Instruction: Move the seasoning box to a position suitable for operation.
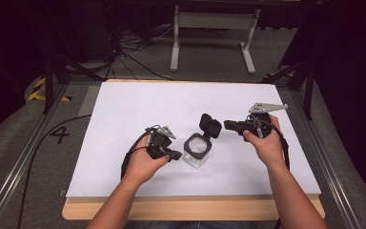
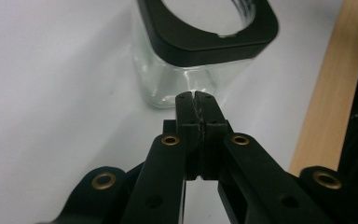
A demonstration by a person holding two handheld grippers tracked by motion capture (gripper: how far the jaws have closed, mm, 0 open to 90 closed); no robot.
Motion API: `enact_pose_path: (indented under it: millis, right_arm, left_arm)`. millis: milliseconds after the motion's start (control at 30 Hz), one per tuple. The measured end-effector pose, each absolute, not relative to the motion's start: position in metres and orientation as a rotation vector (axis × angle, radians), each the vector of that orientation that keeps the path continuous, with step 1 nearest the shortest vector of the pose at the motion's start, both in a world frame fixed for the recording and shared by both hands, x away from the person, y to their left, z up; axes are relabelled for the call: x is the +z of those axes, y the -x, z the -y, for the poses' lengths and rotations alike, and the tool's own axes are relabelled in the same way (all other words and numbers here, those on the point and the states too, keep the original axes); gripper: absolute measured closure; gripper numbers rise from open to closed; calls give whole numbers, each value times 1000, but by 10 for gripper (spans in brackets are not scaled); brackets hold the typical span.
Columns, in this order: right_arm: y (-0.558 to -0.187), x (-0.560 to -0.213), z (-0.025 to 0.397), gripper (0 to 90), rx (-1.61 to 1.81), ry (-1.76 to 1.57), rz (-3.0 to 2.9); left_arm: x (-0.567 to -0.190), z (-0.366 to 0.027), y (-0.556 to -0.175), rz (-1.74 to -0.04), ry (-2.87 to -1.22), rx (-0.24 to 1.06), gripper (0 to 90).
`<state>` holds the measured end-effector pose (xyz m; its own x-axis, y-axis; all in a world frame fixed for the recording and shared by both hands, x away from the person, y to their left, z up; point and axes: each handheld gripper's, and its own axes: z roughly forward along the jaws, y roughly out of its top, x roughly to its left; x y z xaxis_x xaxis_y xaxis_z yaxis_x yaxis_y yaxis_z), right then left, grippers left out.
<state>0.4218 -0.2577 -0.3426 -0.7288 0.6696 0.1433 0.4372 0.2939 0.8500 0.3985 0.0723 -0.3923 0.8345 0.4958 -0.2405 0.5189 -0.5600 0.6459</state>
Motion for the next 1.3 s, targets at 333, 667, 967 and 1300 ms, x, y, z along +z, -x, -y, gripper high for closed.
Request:
enact_pose_path:
  millis: [333, 667, 967, 1300]
  right_arm:
    - [-416, -340, 261, 900, 1408, -1017, -2311]
    - [-415, -341, 269, 900, 1403, -1031, -2303]
    - [-417, -342, 270, 900, 1405, -1047, -2302]
    - [-417, -342, 272, 900, 1405, -1045, -2297]
  left_arm:
    - [-407, -71, -421, -785, -2209, 21, 898]
    - [-410, -64, -422, -740, -2212, 12, 897]
    - [-407, -60, -416, -712, -2239, -8, 898]
    - [-403, -56, -405, -681, -2300, -62, 898]
